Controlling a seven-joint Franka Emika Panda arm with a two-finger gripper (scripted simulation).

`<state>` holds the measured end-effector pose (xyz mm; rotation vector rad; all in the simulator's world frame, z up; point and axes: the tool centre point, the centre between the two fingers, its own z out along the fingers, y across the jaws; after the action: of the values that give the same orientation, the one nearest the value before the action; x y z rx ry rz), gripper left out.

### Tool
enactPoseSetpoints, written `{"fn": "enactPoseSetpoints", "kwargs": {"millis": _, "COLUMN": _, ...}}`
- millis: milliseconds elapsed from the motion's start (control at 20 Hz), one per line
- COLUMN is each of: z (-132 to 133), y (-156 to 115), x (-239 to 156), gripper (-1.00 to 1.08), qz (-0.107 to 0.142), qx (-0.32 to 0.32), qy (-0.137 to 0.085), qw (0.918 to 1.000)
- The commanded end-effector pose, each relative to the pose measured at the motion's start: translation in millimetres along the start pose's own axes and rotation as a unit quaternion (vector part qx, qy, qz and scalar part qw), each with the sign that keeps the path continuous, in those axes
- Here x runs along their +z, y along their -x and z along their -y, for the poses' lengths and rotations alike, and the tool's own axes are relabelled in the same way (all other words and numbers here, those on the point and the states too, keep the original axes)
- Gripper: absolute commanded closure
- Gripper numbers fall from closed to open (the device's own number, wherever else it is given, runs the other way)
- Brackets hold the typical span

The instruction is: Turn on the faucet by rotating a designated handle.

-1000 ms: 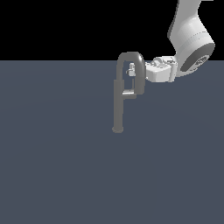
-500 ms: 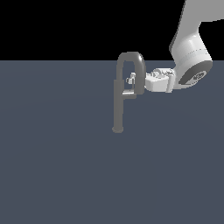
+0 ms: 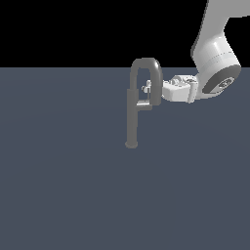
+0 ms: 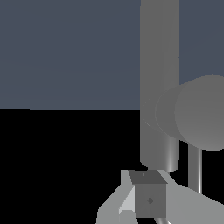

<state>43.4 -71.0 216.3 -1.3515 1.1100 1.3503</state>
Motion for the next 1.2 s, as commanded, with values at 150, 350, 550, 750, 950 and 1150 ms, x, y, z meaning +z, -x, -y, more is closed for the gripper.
{"fn": "enactPoseSetpoints", "kwargs": {"millis": 150, "z": -12.6, "y": 7.3, "x": -0.1, "gripper": 1.08, "qz": 0.0, "qx": 0.0, "qy": 0.0, "qw": 1.0}}
{"fn": "enactPoseSetpoints", "kwargs": {"millis": 350, "z": -15.6, "y": 6.7, "x": -0.3, "gripper": 1.08, "qz": 0.0, "qx": 0.0, "qy": -0.001, "qw": 1.0}}
{"fn": "enactPoseSetpoints", "kwargs": {"millis": 550, "z": -26.3, "y": 7.5, "x": -0.2, "gripper": 1.08, "qz": 0.0, "qx": 0.0, "qy": 0.0, "qw": 1.0}}
{"fn": "enactPoseSetpoints", "kwargs": {"millis": 750, "z": -37.6, "y": 8.5, "x": -0.1, "gripper": 1.08, "qz": 0.0, "qx": 0.0, "qy": 0.0, "qw": 1.0}}
{"fn": "enactPoseSetpoints", "kwargs": {"millis": 950, "z": -35.8, "y": 11.8, "x": 0.0, "gripper": 1.08, "qz": -0.004, "qx": -0.007, "qy": -0.002, "qw": 1.0}}
{"fn": "enactPoseSetpoints", "kwargs": {"millis": 1150, "z": -49.6, "y": 4.8, "x": 0.0, "gripper": 1.08, "qz": -0.002, "qx": -0.004, "qy": -0.001, "qw": 1.0}}
